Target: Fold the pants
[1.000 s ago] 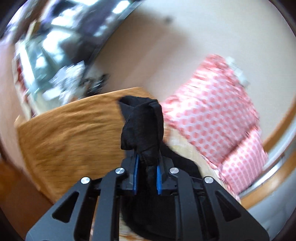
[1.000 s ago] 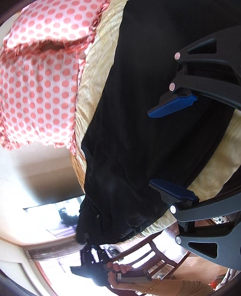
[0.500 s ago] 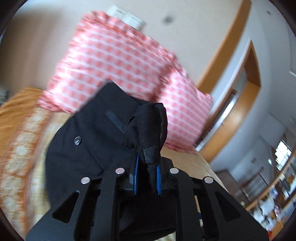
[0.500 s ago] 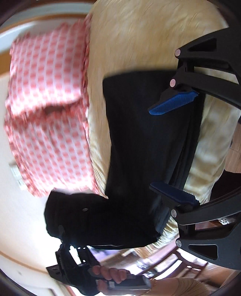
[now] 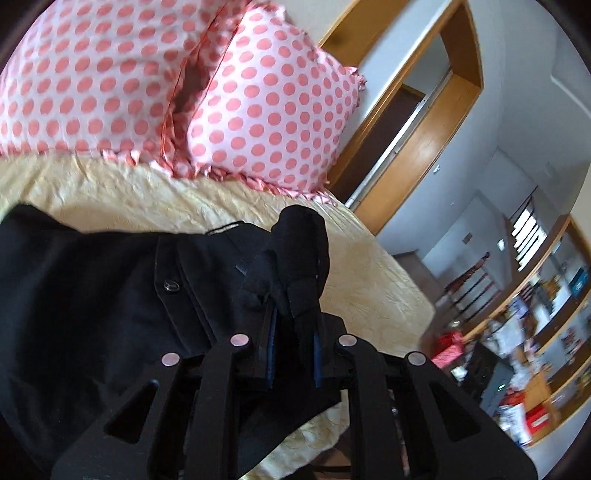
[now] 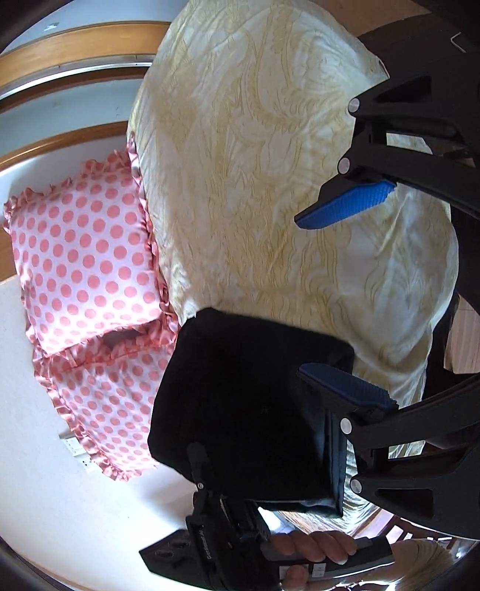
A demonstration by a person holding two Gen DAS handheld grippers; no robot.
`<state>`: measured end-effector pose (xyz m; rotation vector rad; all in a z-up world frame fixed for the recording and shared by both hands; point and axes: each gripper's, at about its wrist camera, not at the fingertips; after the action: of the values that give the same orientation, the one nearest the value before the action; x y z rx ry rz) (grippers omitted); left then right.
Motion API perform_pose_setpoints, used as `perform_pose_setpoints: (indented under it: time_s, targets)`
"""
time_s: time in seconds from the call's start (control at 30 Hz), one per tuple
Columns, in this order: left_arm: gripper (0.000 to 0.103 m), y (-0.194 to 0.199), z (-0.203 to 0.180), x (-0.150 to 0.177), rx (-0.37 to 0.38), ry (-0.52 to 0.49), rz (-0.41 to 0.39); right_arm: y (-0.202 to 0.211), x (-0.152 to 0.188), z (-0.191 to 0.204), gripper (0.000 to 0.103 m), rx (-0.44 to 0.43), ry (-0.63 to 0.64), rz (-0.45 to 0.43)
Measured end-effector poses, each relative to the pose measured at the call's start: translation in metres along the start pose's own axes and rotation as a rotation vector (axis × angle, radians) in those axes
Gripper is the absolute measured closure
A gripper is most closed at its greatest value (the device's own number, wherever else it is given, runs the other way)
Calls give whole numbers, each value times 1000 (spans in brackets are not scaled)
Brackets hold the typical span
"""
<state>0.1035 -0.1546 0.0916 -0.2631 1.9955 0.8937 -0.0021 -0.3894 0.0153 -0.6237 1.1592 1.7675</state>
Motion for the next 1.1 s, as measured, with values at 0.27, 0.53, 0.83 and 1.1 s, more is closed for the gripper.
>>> perform_pose_setpoints:
  time_s: [0.27, 0.53, 0.83, 1.1]
  targets:
    - [84, -25, -32, 35, -60, -176, 108, -2, -6, -7, 27, 23, -17, -32]
    - [27, -13, -42, 47, 36, -205, 60, 14, -24, -4, 27, 69, 12, -117]
    - [2, 63, 14, 40, -398, -220, -125, -11, -41, 60, 27, -80, 200, -154]
    - [2, 45, 61, 58, -438, -119, 15, -76, -21, 114, 27, -139, 336, -43]
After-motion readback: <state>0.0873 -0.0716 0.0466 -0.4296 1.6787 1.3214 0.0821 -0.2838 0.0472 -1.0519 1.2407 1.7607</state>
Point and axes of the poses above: each gripper's, at about its wrist camera, not at the fingertips, and y roughly against the way its jaws point, z to its left, x to its underside, and after that the axes turned 10 degrees about -y, right-handed
